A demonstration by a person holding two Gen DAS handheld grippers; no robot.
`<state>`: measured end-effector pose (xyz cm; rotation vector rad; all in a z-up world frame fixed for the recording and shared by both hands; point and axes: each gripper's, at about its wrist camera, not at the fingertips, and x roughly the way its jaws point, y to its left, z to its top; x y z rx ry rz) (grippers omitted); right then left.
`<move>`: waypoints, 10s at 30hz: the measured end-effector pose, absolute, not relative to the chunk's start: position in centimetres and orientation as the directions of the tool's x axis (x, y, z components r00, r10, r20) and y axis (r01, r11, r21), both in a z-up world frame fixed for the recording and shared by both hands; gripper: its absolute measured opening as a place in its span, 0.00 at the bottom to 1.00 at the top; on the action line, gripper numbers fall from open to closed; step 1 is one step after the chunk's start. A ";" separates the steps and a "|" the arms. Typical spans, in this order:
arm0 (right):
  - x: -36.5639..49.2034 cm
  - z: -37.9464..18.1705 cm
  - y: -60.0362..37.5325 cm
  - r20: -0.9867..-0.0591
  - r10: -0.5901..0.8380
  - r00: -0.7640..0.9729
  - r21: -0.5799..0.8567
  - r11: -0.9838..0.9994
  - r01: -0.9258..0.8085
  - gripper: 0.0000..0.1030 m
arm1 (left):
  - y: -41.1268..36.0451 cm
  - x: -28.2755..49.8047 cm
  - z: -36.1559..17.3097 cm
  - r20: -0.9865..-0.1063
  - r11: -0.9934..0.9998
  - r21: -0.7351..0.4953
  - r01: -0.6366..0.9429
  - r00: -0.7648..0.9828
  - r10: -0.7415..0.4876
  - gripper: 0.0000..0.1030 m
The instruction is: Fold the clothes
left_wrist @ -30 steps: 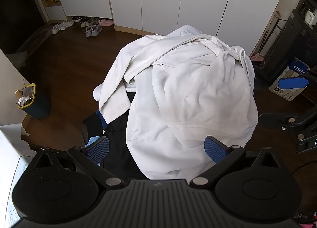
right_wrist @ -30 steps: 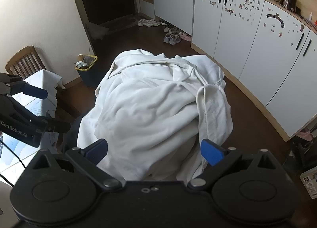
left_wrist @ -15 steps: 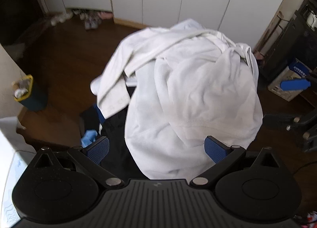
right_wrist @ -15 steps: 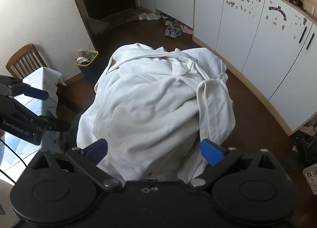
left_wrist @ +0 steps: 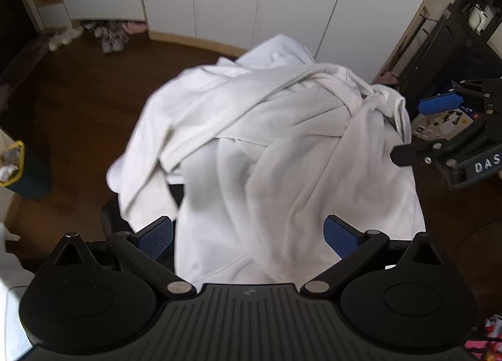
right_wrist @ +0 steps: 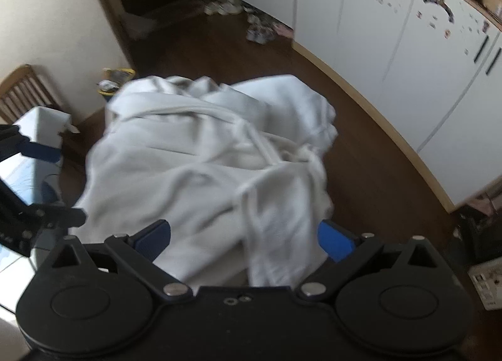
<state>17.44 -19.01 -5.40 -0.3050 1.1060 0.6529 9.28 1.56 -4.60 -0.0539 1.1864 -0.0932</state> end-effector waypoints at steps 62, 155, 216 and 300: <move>17.8 -4.2 -18.2 -0.857 0.392 0.335 0.110 0.774 -0.624 1.00 | 1.9 12.0 -3.4 -0.902 0.976 -0.170 0.139 0.376 -0.211 0.11; -13.8 14.0 4.1 -0.568 0.648 0.508 -0.182 0.503 -0.845 1.00 | 29.4 -35.3 10.5 -0.591 0.900 -0.269 -0.343 0.797 0.127 0.06; -54.2 -12.9 25.3 -0.942 0.208 -0.264 0.272 0.007 -0.962 1.00 | 56.4 -78.7 -12.2 -0.823 0.541 -0.282 -0.793 0.490 0.289 0.07; -29.0 -13.5 31.3 -0.919 0.363 0.154 -0.118 0.121 -0.986 1.00 | 54.6 -82.6 -9.7 -0.791 0.185 -0.083 -0.979 0.178 0.585 0.03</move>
